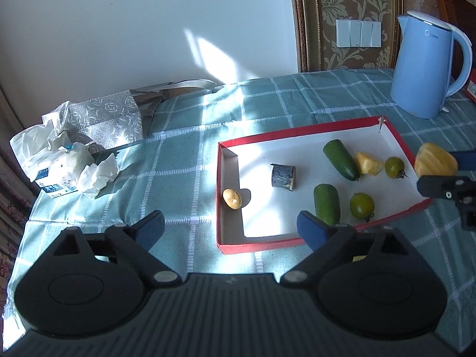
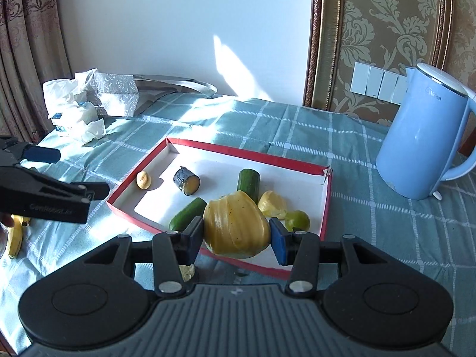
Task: Organize fruits
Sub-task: 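Place the yellow jackfruit chunk in the tray and open the right gripper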
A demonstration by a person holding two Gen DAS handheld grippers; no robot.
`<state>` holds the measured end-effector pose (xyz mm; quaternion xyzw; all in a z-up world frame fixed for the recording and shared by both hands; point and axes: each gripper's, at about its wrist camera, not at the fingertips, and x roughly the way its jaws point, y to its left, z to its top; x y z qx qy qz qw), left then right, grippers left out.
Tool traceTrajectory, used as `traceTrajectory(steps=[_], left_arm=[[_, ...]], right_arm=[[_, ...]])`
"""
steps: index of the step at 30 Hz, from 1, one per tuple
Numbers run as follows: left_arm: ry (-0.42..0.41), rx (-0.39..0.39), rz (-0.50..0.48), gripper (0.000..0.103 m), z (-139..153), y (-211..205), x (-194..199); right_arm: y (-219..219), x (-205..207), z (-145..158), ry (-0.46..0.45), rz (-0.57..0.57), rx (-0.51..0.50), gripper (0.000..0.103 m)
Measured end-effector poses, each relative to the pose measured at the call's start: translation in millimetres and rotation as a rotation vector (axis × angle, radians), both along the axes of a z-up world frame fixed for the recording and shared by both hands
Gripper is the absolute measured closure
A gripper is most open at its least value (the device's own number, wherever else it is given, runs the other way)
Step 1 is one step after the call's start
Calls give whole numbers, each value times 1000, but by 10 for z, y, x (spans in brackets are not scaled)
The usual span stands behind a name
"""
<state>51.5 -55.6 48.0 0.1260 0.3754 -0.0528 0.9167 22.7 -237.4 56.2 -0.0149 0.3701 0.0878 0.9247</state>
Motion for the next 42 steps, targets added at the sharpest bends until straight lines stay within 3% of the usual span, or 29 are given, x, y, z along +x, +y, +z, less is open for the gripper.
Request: traceTrajectory(steps=[11, 25, 28, 32, 39, 42], left_arm=[[35, 0, -8, 0, 38, 104, -316], [47, 11, 25, 0, 96, 280, -424], [53, 13, 28, 0, 90, 297, -429], [58, 21, 25, 0, 79, 298, -433], [74, 10, 31, 0, 62, 324, -417], [81, -9, 32, 0, 66, 329, -403]], right_arm=[[132, 702, -302, 31, 10, 2, 56], [433, 1380, -589, 74, -14, -52, 55], [421, 1445, -653, 104, -24, -53, 53], [397, 1460, -672, 111, -48, -54, 36], [296, 1294, -481, 72, -75, 10, 35], [182, 1117, -354, 46, -104, 36, 27]])
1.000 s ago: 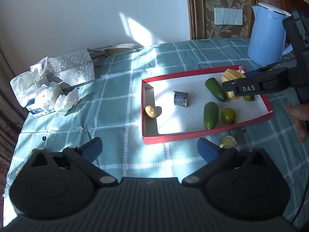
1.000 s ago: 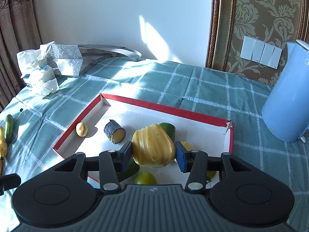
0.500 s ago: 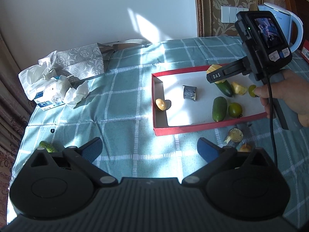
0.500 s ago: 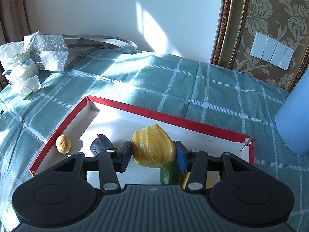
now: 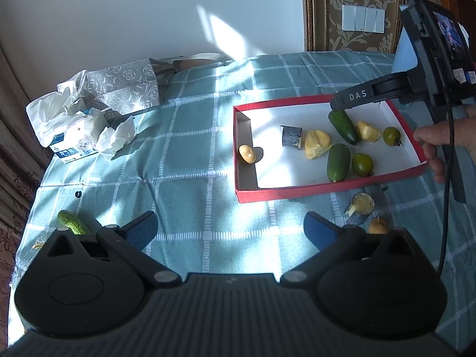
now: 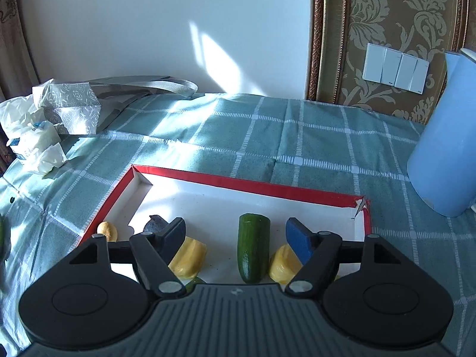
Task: Organize fruits
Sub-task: 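Place the yellow jackfruit chunk in the tray and open the right gripper, then close the left gripper on the round sliced chunk beside the tray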
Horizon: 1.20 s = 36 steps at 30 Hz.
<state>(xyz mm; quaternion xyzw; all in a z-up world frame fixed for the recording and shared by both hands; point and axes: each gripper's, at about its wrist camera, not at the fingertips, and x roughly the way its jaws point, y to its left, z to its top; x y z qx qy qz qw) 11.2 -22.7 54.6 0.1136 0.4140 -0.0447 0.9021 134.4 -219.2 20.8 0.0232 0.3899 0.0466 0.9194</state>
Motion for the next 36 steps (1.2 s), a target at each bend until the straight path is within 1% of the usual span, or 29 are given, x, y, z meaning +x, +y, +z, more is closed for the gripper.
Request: traceTrajectory(steps=[4, 7, 8, 12, 14, 16, 17, 18, 20, 23, 25, 28, 30, 31, 32, 34, 36], left_arm=[[6, -21, -8, 0, -10, -21, 16], [18, -52, -24, 0, -38, -31, 12], [31, -74, -38, 0, -65, -41, 13], [88, -156, -103, 0, -210, -139, 46], [101, -172, -169, 0, -285, -251, 61], [118, -200, -248, 0, -351, -370, 78], [128, -204, -269, 0, -380, -431, 92], [139, -209, -283, 0, -406, -503, 109], [168, -234, -295, 0, -452, -630, 163], [218, -219, -239, 0, -535, -823, 299], [254, -200, -181, 0, -593, -929, 415], [286, -197, -93, 1, -645, -1029, 590], [319, -191, -50, 6, -701, -1082, 701], [343, -189, -38, 16, -735, -1105, 751], [375, -192, -34, 21, -775, -1127, 799], [427, -199, -19, 24, -856, -1170, 871], [446, -182, -11, 25, -911, -1217, 902]], right_arm=[[-223, -349, 148, -23, -47, 27, 27], [-336, -681, 203, -31, -63, 4, 27], [-367, -817, 206, -30, -65, -7, 27], [-419, -1305, 148, -15, -97, -89, 26], [-422, -1483, 85, 9, -109, -128, 26], [-396, -1659, 5, 38, -103, -194, 26], [-383, -1724, -13, 41, -99, -214, 26], [-386, -1781, -23, 43, -98, -216, 26], [-433, -1903, -24, 50, -105, -177, 26], [-510, -2039, -10, 50, -138, -156, 26], [-559, -2089, -1, 51, -158, -154, 26], [-627, -2134, -1, 51, -181, -142, 26], [-656, -2157, -15, 53, -191, -137, 26], [-660, -2160, -22, 55, -191, -135, 26], [-662, -2164, -26, 57, -191, -133, 26], [-666, -2173, -35, 57, -188, -131, 26], [-669, -2180, -37, 55, -182, -127, 26]])
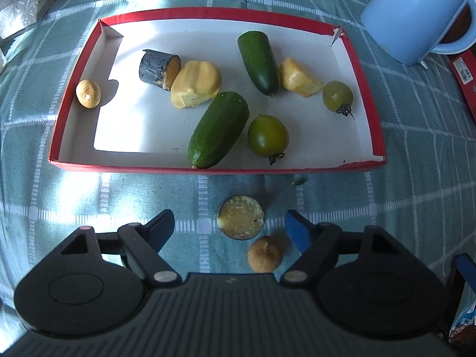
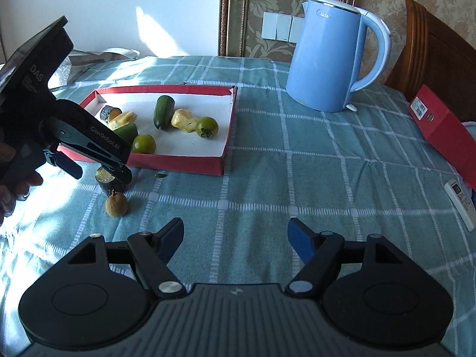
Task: Organize fruits
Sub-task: 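Close the left gripper on the round sliced chunk beside the tray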
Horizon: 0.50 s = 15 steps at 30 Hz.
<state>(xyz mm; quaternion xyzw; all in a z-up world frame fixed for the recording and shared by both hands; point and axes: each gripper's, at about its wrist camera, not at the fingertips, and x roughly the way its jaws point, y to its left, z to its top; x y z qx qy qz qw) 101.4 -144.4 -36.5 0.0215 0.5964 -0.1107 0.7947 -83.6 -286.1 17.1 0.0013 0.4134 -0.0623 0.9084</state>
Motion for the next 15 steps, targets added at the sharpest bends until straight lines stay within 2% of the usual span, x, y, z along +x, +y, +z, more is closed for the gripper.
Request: traceTrajectory(steps=[6, 9, 10, 13, 14, 15], left_arm=[[-13, 47, 4, 25, -66, -67, 37], [9, 77, -6, 38, -133, -107, 68], [26, 83, -7, 46, -170, -111, 77], [12, 82, 2, 56, -155, -121, 78], [8, 70, 3, 67, -145, -117, 84], [5, 63, 3, 72, -136, -114, 89]], right_arm=[[-31, -10, -19, -1, 6, 10, 26], [-50, -6, -46, 4, 1, 16, 26], [-54, -6, -49, 3, 2, 16, 26], [-75, 3, -46, 0, 0, 13, 26], [-82, 6, -47, 0, 0, 14, 26], [-89, 7, -51, 1, -2, 16, 26]])
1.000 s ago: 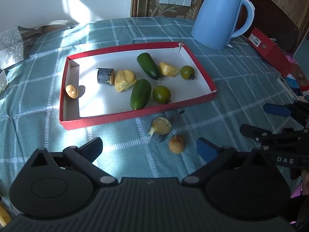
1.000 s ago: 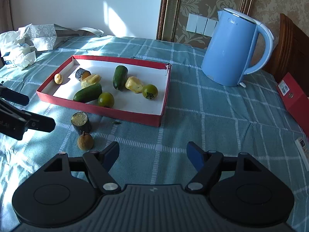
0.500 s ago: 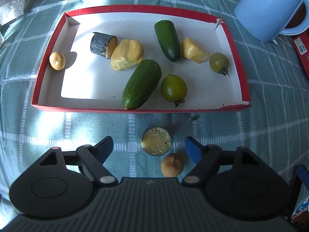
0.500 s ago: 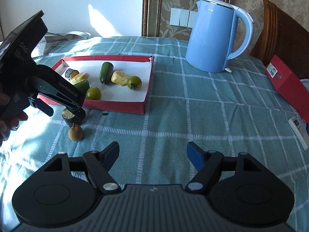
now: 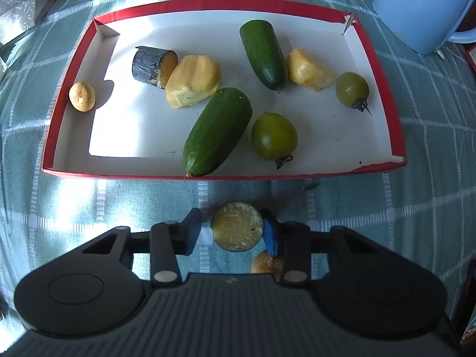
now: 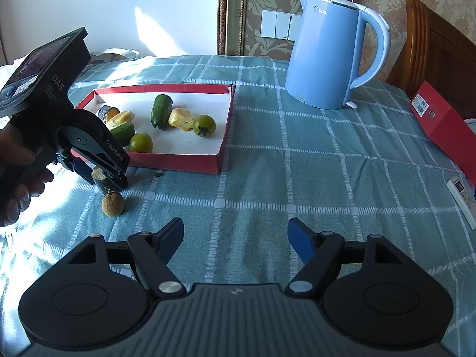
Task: Organize fruits
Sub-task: 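Close the left gripper on the round sliced chunk beside the tray, then lift the sliced chunk with the left gripper while the right grasps the brown fruit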
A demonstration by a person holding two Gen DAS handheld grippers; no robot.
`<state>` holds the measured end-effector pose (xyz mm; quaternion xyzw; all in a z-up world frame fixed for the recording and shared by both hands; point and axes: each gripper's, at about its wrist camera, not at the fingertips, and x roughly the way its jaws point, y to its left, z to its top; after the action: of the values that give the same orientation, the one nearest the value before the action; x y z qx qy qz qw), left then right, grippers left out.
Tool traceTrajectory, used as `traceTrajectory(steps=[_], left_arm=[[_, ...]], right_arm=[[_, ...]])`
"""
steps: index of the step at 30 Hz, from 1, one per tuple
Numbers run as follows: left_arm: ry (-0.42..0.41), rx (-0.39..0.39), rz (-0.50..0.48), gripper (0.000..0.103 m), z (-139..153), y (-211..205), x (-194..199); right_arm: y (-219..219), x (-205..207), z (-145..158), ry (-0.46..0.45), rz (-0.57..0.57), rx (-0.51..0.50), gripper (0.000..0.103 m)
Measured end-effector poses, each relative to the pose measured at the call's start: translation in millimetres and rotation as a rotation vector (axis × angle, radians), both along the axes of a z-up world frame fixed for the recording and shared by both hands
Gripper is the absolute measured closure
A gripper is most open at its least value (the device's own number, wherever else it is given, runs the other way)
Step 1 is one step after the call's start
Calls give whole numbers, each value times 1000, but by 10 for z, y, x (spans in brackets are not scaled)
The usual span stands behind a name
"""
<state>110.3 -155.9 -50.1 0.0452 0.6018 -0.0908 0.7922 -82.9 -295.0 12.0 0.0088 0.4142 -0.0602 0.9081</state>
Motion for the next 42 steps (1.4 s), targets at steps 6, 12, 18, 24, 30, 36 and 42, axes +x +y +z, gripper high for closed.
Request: traceTrajectory(steps=[6, 12, 18, 24, 30, 36, 42], left_arm=[[18, -30, -2, 73, 6, 41, 25], [10, -88, 7, 73, 131, 200, 5], [-70, -76, -12, 73, 388, 473, -185], [-122, -36, 18, 73, 460, 905, -522], [-180, 5, 63, 73, 504, 1244, -792], [-191, 25, 59, 73, 501, 1385, -886], [-199, 31, 48, 73, 482, 1365, -886]], right_arm=[[-10, 10, -36, 11, 0, 4, 26], [26, 57, -46, 6, 25, 17, 26], [243, 199, -66, -6, 136, 54, 26], [693, 485, -165, 29, 304, 5, 26], [1008, 695, -291, 64, 381, -10, 26], [1152, 783, -442, 93, 392, -39, 35], [1209, 839, -530, 131, 388, -15, 47]])
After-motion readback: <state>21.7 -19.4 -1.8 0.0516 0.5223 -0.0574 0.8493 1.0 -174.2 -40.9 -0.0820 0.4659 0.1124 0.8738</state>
